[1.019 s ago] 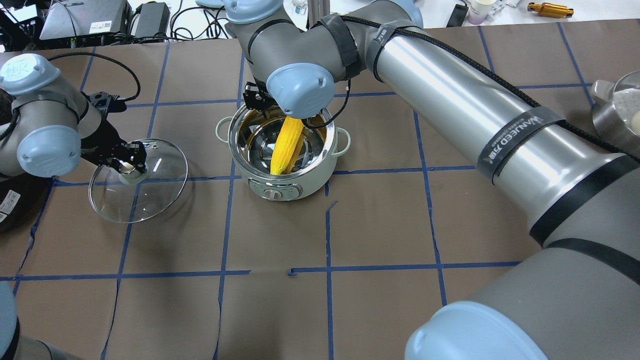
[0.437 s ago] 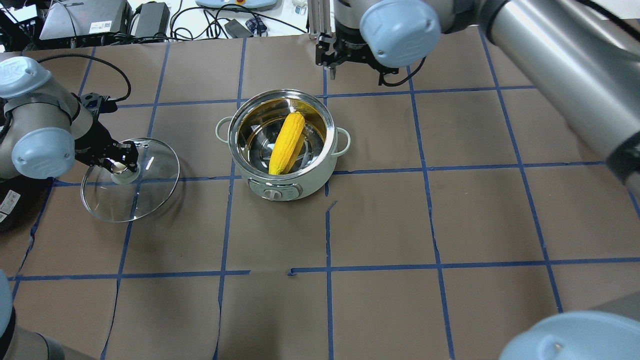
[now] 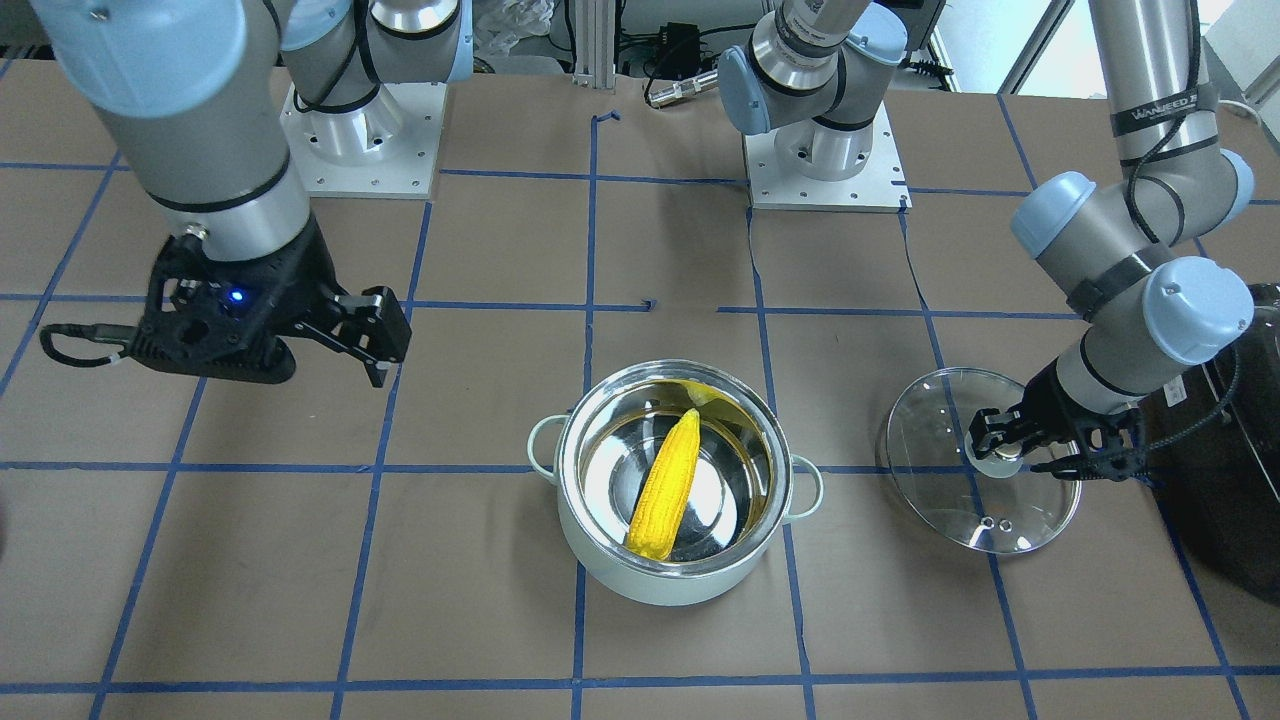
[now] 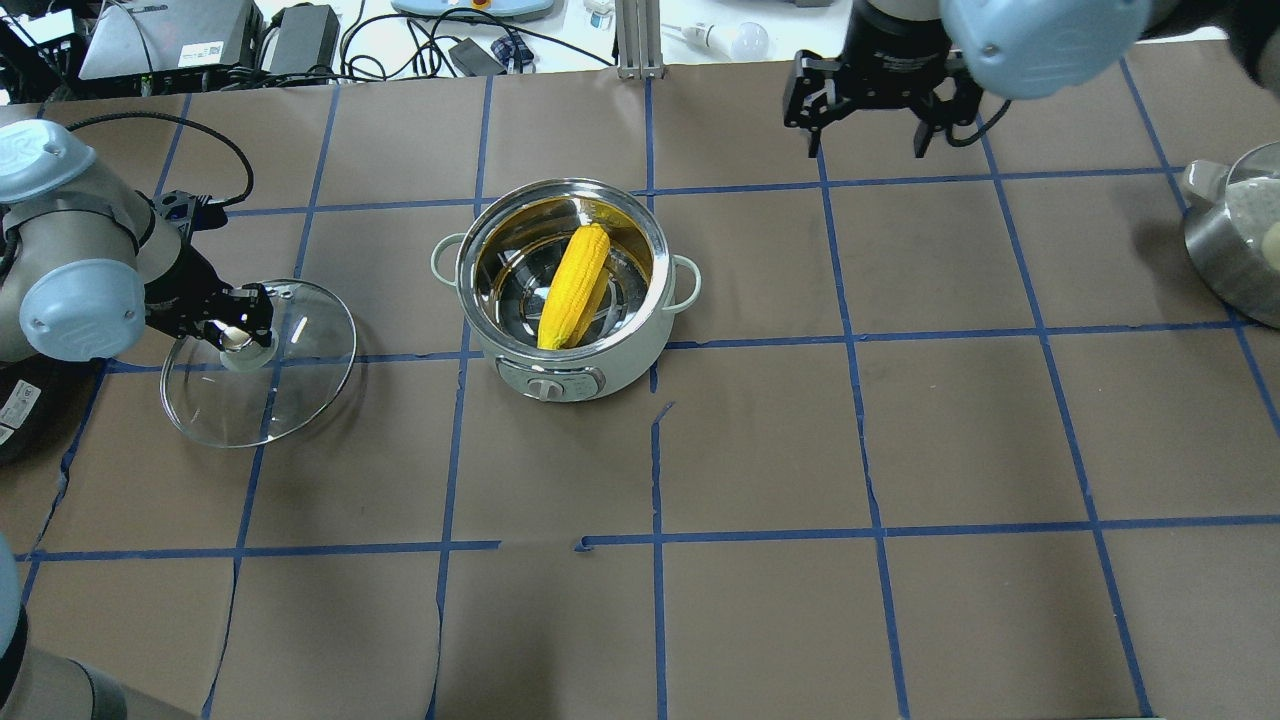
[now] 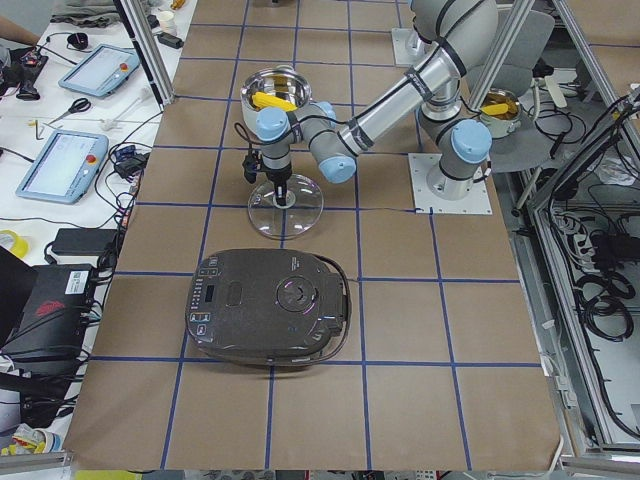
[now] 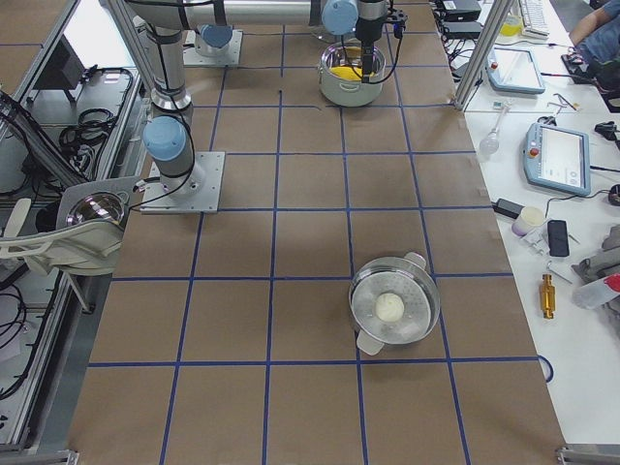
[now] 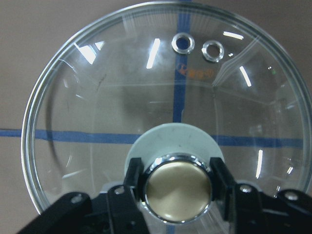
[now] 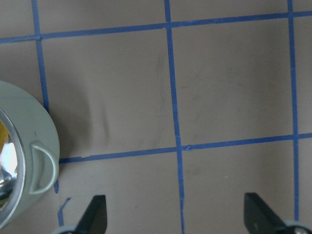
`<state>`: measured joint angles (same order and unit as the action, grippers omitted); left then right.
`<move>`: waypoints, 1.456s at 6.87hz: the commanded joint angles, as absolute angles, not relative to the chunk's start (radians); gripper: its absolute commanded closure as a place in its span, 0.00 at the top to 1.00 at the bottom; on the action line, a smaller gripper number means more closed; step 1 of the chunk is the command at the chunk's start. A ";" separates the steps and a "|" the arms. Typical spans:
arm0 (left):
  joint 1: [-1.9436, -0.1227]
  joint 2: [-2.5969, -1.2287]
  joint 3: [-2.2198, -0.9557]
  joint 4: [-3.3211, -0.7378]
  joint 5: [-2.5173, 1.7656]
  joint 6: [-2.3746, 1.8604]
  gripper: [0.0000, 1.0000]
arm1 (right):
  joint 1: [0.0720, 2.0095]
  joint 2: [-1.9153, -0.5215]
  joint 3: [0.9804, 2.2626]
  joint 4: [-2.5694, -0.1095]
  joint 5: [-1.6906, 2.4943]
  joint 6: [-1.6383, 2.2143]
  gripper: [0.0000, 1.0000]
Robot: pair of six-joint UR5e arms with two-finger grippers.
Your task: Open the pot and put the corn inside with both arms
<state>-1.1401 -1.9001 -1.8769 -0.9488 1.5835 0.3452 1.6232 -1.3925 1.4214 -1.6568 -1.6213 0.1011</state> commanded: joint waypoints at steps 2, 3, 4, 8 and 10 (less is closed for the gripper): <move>-1.140 -1.905 -1.876 -0.950 1.592 0.338 0.85 | 1.580 -1.543 1.560 -1.603 -1.612 0.018 1.00; -1.140 -1.908 -1.870 -0.946 1.594 0.339 0.89 | 1.578 -1.551 1.557 -1.570 -1.611 0.003 1.00; -1.149 -1.876 -1.855 -0.957 1.597 0.337 0.97 | 1.580 -1.551 1.557 -1.569 -1.609 0.003 1.00; -1.455 -1.741 -1.471 -1.497 1.669 -0.077 1.00 | 1.580 -1.549 1.560 -1.577 -1.611 -0.003 1.00; -1.590 -1.657 -1.430 -1.546 1.666 -0.124 1.00 | 1.578 -1.546 1.562 -1.578 -1.626 -0.006 1.00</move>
